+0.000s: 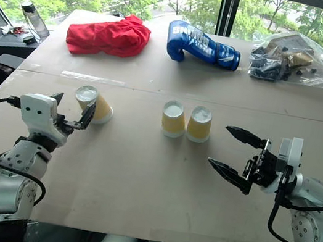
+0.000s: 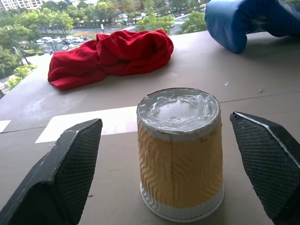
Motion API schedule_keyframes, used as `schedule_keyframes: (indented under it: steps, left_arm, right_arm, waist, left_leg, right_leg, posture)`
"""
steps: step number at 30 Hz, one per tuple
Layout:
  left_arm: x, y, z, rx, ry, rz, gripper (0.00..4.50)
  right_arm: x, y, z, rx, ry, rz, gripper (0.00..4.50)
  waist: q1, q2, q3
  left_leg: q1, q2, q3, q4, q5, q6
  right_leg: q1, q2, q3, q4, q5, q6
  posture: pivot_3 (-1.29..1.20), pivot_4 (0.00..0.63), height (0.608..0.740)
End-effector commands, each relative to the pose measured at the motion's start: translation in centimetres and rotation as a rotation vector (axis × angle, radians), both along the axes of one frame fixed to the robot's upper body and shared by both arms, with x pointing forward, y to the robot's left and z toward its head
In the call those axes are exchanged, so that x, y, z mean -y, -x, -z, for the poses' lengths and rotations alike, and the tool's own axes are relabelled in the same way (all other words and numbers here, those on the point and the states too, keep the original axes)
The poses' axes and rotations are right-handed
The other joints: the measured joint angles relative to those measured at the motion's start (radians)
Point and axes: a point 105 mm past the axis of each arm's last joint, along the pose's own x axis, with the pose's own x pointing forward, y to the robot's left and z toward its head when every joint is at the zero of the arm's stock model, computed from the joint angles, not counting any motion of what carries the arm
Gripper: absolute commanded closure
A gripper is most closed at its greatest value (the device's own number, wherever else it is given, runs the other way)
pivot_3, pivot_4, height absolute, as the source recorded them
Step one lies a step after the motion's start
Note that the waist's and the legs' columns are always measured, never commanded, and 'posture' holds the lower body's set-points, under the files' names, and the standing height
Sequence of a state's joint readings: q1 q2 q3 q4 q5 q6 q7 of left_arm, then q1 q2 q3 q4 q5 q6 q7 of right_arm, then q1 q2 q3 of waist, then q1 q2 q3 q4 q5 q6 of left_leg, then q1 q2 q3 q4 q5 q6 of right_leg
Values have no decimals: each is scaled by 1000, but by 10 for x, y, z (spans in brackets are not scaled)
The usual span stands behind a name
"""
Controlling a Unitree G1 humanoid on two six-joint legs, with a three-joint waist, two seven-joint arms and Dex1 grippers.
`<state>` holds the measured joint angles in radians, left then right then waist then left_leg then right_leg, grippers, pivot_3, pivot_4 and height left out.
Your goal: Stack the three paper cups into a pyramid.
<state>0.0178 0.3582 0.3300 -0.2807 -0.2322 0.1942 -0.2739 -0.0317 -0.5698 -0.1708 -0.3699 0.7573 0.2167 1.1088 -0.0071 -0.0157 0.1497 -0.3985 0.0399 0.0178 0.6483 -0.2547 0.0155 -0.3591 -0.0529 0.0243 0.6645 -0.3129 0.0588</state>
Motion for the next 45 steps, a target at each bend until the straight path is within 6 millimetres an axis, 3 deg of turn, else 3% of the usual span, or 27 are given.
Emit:
schedule_keyframes:
  steps: [1,15,18,21,25,30,35,41,45]
  left_arm:
    - [-1,-7,-5,24,-22,15,0]
    - [-1,-30,-11,61,-22,102,0]
    - [5,-32,-11,64,-11,119,798]
    - [8,-31,-9,60,-6,126,2024]
    - [9,-31,-8,53,-11,125,2152]
    - [16,-34,-28,102,-48,171,2152]
    - [58,-51,-93,170,-86,440,2152]
    - [123,-58,-132,106,-108,806,2152]
    - [158,-54,-143,83,-99,988,2152]
  right_arm:
    - [-2,5,-12,54,-22,-8,38]
    - [-12,1,-18,76,-29,-12,38]
    - [-15,0,-21,80,-37,-18,0]
    - [-17,1,-22,82,-41,-24,0]
    - [-18,1,-22,81,-43,-31,0]
    - [-17,0,-23,79,-41,-36,0]
    - [-16,-4,-29,88,-45,-32,0]
    - [-4,-16,-35,103,-59,29,0]
    - [5,-19,-35,110,-53,71,0]
  waist:
    - [-1,0,0]
    - [-3,0,0]
    - [-4,0,0]
    - [-3,0,0]
    - [-3,0,0]
    - [-2,0,0]
    - [8,-4,1]
    - [7,-4,1]
    - [6,-4,1]
  left_leg:
    - [0,0,0,0,0,0]
    - [0,0,0,0,0,0]
    - [0,0,0,0,0,0]
    - [0,1,0,0,0,0]
    - [0,0,0,0,0,0]
    - [0,0,0,0,0,0]
    - [-3,0,-4,2,0,0]
    - [-2,-2,-2,3,2,-4]
    - [-3,-2,-2,3,3,-4]
  right_leg:
    - [0,0,0,0,0,0]
    - [0,0,0,0,0,0]
    - [0,0,0,0,0,0]
    - [0,0,0,0,0,0]
    - [0,-1,0,0,0,0]
    - [0,-1,0,0,0,0]
    - [-1,0,-5,1,0,0]
    - [0,0,-3,0,0,0]
    - [-1,2,-3,0,0,0]
  posture:
    - [0,150,740]
    - [0,150,740]
    - [0,150,740]
    - [0,150,740]
    - [0,150,740]
    - [0,150,740]
    - [0,150,740]
    - [0,150,740]
    - [0,150,740]
